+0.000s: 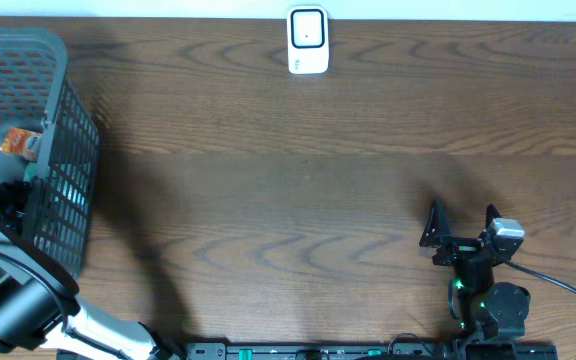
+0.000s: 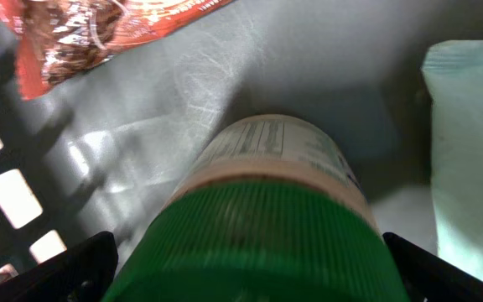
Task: Scan the item barcode
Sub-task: 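Grasp the green-lidded jar with the left gripper and lift it, then carry the jar to the table centre and set it down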
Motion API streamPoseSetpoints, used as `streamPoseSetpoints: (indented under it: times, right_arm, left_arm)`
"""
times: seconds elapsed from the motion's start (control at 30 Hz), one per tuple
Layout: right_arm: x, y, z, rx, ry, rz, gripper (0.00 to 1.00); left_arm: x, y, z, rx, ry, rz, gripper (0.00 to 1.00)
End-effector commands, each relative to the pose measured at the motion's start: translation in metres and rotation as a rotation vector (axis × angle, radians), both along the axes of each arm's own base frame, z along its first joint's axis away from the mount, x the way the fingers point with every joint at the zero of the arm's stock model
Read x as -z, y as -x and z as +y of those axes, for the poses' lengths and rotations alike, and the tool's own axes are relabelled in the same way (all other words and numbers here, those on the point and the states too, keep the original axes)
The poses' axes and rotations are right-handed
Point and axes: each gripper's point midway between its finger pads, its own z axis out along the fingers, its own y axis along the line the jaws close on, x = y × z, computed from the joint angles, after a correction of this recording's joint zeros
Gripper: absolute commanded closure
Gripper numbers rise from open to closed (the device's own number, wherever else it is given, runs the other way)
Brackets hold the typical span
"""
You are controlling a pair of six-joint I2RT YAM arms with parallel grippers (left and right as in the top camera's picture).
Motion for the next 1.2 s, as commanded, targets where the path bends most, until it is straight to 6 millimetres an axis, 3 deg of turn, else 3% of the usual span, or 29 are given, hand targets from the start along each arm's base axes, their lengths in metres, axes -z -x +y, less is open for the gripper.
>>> streamPoseSetpoints:
  times: [0.0,0.17,0.3,0.37,0.53,0.67,0.77,0.87,1.03,1.17]
  right_arm:
    - [0.001,0.000,0.000,0.005,-0.011,0.000,0.01]
    - [0.001,0.000,0.000,0.005,-0.011,0.000,0.01]
    - [0.001,0.000,0.000,0.005,-0.011,0.000,0.01]
    - [0.001,0.000,0.000,0.005,-0.011,0.000,0.01]
    - [0.001,0.000,0.000,0.005,-0.011,0.000,0.01]
    - [0.001,0.000,0.000,0.005,-0.011,0.000,0.01]
    - [0.001,0.000,0.000,0.004,-0.011,0.000,0.01]
    - [0.001,0.000,0.000,0.005,-0.011,0.000,0.01]
    - [0.001,0.000,0.000,0.005,-0.011,0.000,0.01]
    - [0.001,0.000,0.000,0.005,-0.011,0.000,0.01]
  left_arm:
    - [0.011,0.000,-0.003,-0.016,0.024,0.011,0.02]
    - [0.024,-0.002,-0.002,-0.016,0.042,0.020,0.01]
    - [0.025,-0.004,0.000,-0.016,0.037,0.015,0.25]
    - [0.025,-0.004,0.000,-0.016,0.036,0.014,0.30]
    - [0.025,-0.002,-0.002,-0.016,0.045,0.023,0.33]
    - [0.012,-0.002,-0.002,-0.017,0.035,0.012,0.34]
    - [-0.011,-0.009,0.000,-0.015,0.013,-0.041,0.34]
    - [-0.048,-0.021,-0.001,-0.010,-0.022,-0.150,0.34]
    - [-0.127,-0.039,-0.011,0.020,-0.100,-0.399,0.34]
    - [-0.191,-0.037,-0.030,0.059,-0.184,-0.583,0.34]
